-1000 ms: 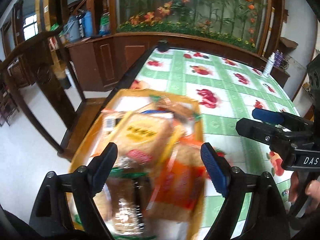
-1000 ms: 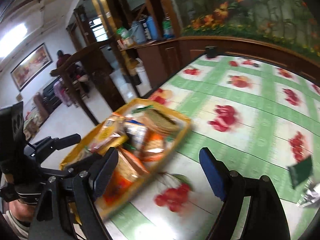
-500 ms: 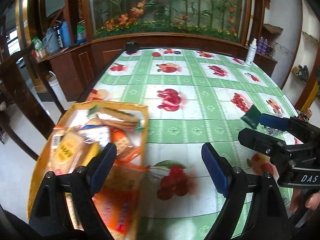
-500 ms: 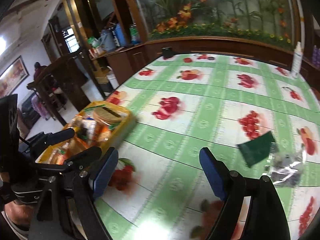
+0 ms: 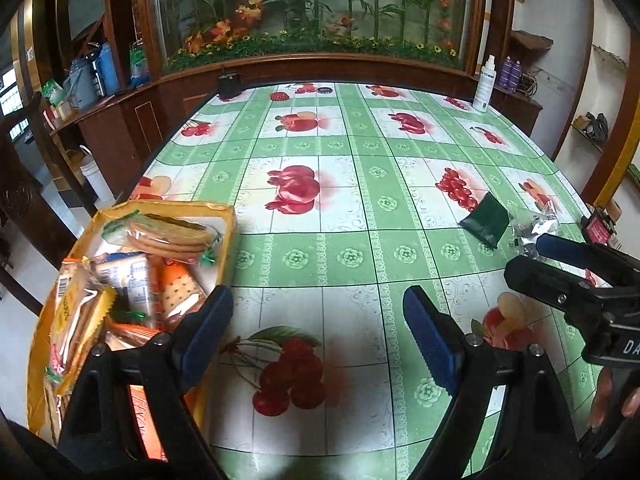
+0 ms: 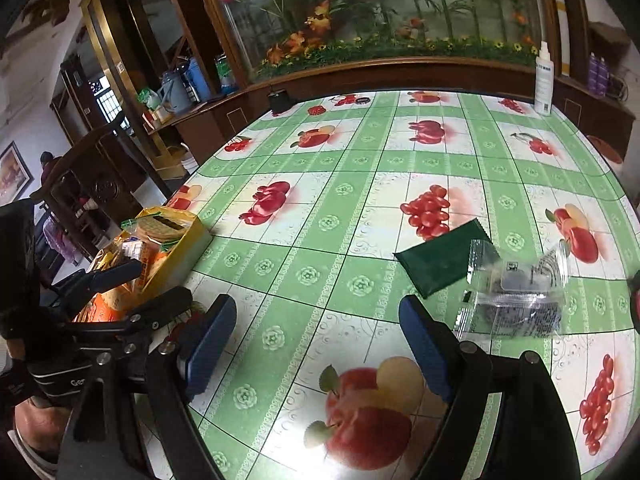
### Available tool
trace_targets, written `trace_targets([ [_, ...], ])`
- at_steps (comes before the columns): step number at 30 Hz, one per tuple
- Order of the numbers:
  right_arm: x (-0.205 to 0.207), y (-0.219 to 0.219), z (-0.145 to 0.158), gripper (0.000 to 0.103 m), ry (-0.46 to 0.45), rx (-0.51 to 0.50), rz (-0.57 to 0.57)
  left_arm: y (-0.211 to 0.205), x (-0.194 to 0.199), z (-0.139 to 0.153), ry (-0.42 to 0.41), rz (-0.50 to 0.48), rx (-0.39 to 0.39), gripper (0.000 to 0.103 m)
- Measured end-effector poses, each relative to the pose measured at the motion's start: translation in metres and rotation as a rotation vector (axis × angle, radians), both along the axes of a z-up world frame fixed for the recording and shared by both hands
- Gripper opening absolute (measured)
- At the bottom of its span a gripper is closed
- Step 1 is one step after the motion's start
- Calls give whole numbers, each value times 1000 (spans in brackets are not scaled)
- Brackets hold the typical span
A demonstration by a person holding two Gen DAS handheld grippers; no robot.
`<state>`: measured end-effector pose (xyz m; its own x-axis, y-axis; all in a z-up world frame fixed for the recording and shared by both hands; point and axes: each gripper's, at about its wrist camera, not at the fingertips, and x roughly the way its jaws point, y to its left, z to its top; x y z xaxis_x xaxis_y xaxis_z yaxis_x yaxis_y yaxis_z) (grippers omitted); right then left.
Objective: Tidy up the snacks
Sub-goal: 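Move both grippers toward the dark green pack and clear plastic bag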
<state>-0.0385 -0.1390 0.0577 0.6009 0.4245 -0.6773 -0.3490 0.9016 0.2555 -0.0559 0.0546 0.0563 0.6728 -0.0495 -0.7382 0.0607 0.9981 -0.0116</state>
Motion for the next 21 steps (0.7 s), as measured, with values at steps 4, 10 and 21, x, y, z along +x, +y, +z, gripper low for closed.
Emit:
trace_targets([
  [4, -4, -6, -2, 83, 0, -15, -9, -2, 1, -3, 6, 0, -4, 87],
  [10, -9, -32, -8, 84, 15, -44, -63, -11, 5, -6, 22, -19, -29, 87],
  [21, -4, -82, -18, 84, 59, -70, -187, -61, 26, -7, 71, -141, -24, 87],
])
